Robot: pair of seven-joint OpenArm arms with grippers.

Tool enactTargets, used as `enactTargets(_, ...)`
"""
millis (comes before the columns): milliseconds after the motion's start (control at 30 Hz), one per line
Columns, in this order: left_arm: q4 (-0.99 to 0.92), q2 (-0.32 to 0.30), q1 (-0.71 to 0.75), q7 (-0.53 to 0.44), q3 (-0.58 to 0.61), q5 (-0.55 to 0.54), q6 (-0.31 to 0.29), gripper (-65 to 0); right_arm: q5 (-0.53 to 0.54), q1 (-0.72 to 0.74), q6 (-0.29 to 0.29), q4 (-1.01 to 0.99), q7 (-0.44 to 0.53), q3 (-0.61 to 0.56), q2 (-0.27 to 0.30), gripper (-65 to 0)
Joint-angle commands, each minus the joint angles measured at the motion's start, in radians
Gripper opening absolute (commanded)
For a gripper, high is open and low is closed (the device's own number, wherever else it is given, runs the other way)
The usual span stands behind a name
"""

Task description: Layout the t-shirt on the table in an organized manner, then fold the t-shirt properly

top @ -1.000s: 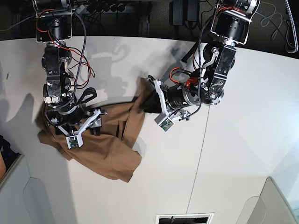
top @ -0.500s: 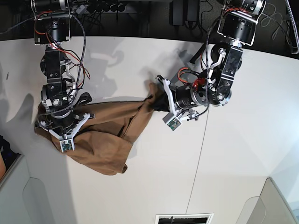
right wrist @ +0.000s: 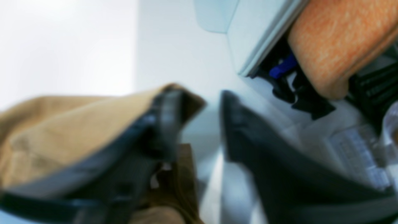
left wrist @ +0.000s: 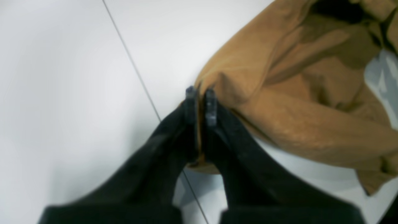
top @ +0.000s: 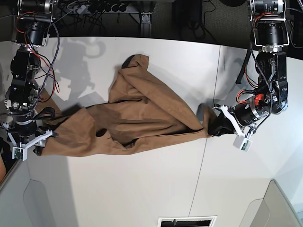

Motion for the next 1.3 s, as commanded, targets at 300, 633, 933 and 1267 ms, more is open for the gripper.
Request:
enactTargets(300,0.019,-0.028,-0.019,0.017,-0.077,-0.181,-0.016,-30.8,0.217,0.012,0.260,0.051,-0.036,0.014,-0.039,-30.5)
enactTargets(633,0.019,-0.015,0.031,0.112,-0.074,-0.373,-0.016,-30.8,0.176,-0.017,0.453,0.048,-0.040,-0.126,-0.080,-30.5)
enactTargets(933,0.019,0.071,0.149,0.111,0.024,-0.369,-0.016,-30.8,-0.001,-0.016,0.251,-0.051,-0.016,-0.355,-0.030,-30.5)
enactTargets(1267,0.019,0.142,0.147,-0.039,0.085,-0.159,-0.016,-54.6,-0.076,-0.005,0.195,-0.112,0.047,-0.363,-0.029,-62.0)
